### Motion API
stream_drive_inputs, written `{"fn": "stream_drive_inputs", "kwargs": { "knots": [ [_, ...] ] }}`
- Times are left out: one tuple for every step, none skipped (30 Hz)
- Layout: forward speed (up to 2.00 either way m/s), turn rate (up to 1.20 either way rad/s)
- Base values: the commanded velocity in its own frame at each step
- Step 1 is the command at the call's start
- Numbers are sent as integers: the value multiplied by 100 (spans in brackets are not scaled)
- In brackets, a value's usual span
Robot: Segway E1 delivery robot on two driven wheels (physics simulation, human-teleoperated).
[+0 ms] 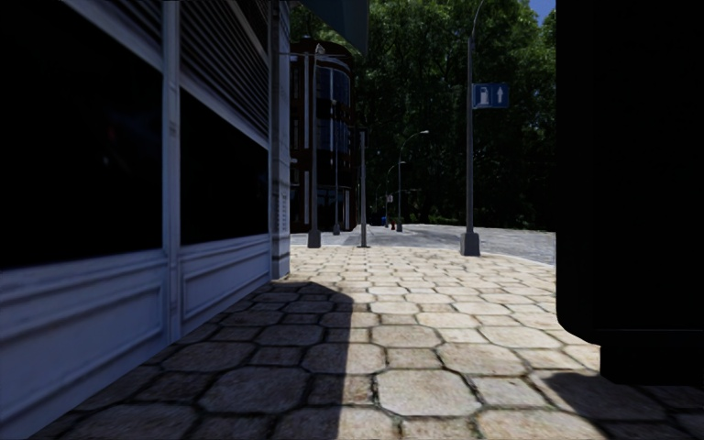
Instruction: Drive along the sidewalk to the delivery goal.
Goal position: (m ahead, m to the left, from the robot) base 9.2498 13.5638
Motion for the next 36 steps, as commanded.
{"fn": "stream_drive_inputs", "kwargs": {
  "knots": [
    [200, 0],
    [200, 0],
    [200, 0],
    [200, 0],
    [200, 0],
    [200, 0],
    [200, 0],
    [200, 0],
    [200, 0],
    [200, 0],
    [200, 0],
    [200, 0],
    [200, 0],
    [200, 0],
    [200, 0],
    [200, 0],
    [200, 0],
    [200, 0],
    [200, 0],
    [200, 0],
    [200, 0],
    [200, 0],
    [200, 0],
    [200, 0],
    [200, 0],
    [200, 0],
    [200, 0],
    [200, 0],
    [200, 0],
    [200, 0],
    [200, 0],
    [200, 0],
    [200, 0],
    [200, 0],
    [200, 0],
    [200, 0]
  ]
}}
